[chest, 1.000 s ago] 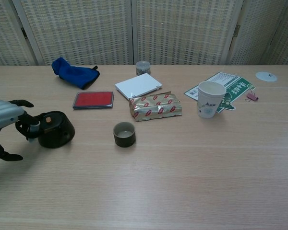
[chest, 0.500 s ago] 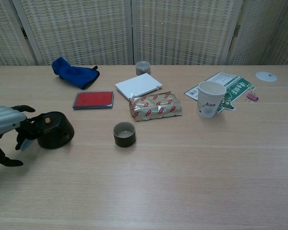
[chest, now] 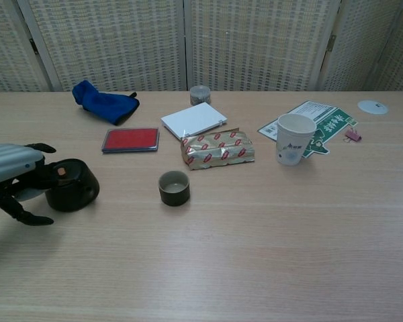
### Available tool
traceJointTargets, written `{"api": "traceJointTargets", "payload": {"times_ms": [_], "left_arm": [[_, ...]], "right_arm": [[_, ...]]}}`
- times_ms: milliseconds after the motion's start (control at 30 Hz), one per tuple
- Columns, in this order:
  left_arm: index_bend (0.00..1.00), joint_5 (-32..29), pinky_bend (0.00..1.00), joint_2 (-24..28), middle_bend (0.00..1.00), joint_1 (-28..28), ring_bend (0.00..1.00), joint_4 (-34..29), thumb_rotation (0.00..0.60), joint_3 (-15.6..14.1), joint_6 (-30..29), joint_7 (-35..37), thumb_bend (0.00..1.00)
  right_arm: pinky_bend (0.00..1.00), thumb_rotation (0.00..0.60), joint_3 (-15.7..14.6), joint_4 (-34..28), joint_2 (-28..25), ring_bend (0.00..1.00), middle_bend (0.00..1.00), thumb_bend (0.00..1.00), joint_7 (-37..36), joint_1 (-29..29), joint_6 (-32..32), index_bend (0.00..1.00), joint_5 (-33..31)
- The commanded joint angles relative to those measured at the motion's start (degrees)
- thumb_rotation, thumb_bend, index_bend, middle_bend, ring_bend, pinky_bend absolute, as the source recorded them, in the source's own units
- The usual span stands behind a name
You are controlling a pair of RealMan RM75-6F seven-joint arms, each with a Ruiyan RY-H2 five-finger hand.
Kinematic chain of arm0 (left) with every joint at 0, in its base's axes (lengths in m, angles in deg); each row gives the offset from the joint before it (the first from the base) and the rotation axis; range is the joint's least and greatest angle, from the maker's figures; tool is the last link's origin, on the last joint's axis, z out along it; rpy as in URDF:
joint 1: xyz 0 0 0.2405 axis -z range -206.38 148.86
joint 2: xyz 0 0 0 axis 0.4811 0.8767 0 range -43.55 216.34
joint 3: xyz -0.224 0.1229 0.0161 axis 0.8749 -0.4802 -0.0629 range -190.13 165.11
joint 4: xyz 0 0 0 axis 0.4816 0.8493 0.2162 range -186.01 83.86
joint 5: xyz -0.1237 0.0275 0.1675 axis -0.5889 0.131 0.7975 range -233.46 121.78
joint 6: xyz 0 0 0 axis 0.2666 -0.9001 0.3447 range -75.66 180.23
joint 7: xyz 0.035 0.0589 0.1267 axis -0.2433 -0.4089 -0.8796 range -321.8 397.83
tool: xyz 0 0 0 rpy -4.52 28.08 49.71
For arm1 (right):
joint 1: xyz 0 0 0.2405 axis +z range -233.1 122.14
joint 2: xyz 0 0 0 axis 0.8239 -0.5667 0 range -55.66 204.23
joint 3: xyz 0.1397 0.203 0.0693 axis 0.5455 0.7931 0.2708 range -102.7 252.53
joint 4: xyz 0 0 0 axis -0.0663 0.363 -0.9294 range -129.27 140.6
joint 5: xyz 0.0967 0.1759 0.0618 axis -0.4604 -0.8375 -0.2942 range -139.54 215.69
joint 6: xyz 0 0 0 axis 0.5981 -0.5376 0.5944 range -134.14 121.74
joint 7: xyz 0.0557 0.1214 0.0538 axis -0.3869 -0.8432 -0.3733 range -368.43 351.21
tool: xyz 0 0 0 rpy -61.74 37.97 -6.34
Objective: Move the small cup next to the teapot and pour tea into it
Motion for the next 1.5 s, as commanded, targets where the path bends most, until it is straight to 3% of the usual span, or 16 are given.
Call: {"api": "traceJointTargets", "payload": {"times_ms": [33, 133, 233, 533, 733, 1067, 1233, 1367, 1500], "left_arm": [[0.97, -1.0, 0.00, 0.3, 1.00, 0.3, 0.85, -0.6, 0.246, 1.0, 0.3, 2.1, 0.13], [0.99, -1.8, 0.00, 0.5, 1.00, 0.7, 0.87, -1.1, 0.150, 1.8, 0.8, 4.1, 0.11], [1.00, -2.7, 0.00, 0.6, 1.00, 0.9, 0.88, -1.5, 0.099, 2.6, 1.1, 4.9, 0.09], [1.00, -6.3, 0.06, -0.2, 1.00, 1.0, 0.93, -2.3, 0.092, 5.0, 0.5, 3.4, 0.09], [1.00, -8.4, 0.11, 0.1, 1.00, 1.1, 0.94, -3.1, 0.187, 6.5, 0.1, 2.7, 0.09], [1.00, -12.6, 0.25, -0.3, 1.00, 0.5, 0.98, -4.7, 0.283, 9.1, -2.1, -0.7, 0.18], [1.00, -14.5, 0.34, -0.7, 1.00, 0.4, 0.99, -5.1, 0.375, 10.1, -3.5, -3.0, 0.24], [1.00, -15.3, 0.40, -1.0, 1.00, 0.2, 1.00, -5.4, 0.525, 10.5, -4.3, -4.3, 0.28], [1.00, -15.7, 0.44, -1.2, 1.00, 0.1, 1.00, -5.5, 0.551, 11.0, -5.3, -4.6, 0.31]], "right_arm": [[0.27, 0.600, 0.0, 0.2, 0.1, 0.15, 0.22, 0.20, -0.1, 0.1, 0.2, 0.20, -0.1], [0.27, 0.600, 0.2, 0.4, 0.2, 0.15, 0.22, 0.20, -0.3, 0.2, 0.4, 0.20, -0.2], [0.27, 0.600, 0.2, 0.6, 0.3, 0.15, 0.22, 0.20, -0.5, 0.1, 0.5, 0.20, -0.3], [0.26, 0.600, 0.4, 0.9, 0.3, 0.15, 0.22, 0.20, -0.8, 0.1, 0.7, 0.20, -0.8], [0.27, 0.600, 0.6, 0.9, 0.2, 0.15, 0.22, 0.20, -1.2, -0.1, 0.7, 0.20, -1.2], [0.27, 0.600, 0.7, 1.3, 0.4, 0.15, 0.22, 0.20, -1.7, -0.1, 0.8, 0.20, -1.2], [0.27, 0.600, 0.6, 1.5, 0.5, 0.15, 0.22, 0.20, -2.0, -0.3, 0.9, 0.20, -1.2], [0.27, 0.600, 0.6, 1.4, 0.4, 0.15, 0.22, 0.20, -2.2, -0.4, 0.6, 0.20, -1.0], [0.27, 0.600, 0.5, 1.2, 0.3, 0.15, 0.22, 0.20, -2.2, -0.6, 0.2, 0.20, -0.7]]}}
